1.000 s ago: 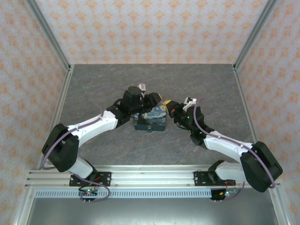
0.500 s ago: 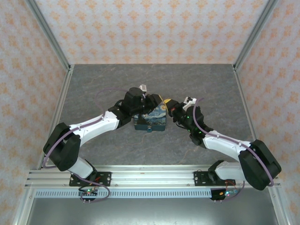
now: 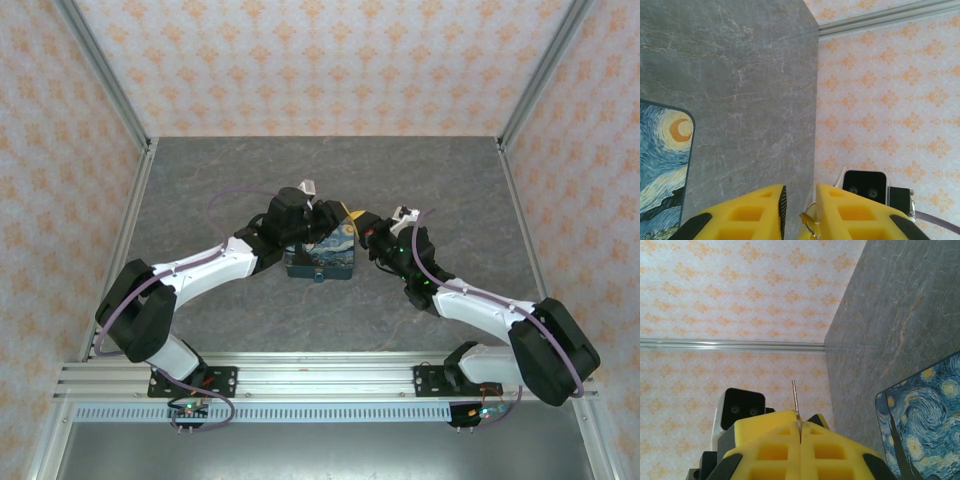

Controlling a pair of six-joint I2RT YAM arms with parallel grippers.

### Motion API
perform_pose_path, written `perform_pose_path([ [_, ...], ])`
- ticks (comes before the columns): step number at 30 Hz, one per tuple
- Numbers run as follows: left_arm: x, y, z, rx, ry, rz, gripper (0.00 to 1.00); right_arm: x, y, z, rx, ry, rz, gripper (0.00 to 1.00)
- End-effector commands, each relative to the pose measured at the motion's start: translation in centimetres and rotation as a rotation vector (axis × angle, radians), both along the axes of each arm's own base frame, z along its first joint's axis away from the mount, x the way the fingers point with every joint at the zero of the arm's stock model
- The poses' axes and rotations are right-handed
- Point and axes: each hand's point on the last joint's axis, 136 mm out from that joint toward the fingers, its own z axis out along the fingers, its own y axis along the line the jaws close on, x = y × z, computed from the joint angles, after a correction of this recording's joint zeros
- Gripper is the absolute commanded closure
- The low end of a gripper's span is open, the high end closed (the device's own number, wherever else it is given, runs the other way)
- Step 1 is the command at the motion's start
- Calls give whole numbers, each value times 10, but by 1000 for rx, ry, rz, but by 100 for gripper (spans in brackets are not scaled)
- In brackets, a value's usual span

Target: Unlock the padlock with the key

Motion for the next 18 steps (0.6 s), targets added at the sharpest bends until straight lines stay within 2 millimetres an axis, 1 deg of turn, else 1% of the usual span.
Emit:
perform_pose_path([
  [1,7,-2,7,-33,-27,43,78,1,-1,10,32,-36,-17,100],
  [6,9,-1,9,-50,-29,58,84,1,-1,9,34,-33,-17,100],
  [12,8,-4,10,-58,-31,54,86,1,-1,8,35,-32,-19,100],
  [18,6,-7,6,-60,-26,50,86,1,-1,9,36,-33,-18,100],
])
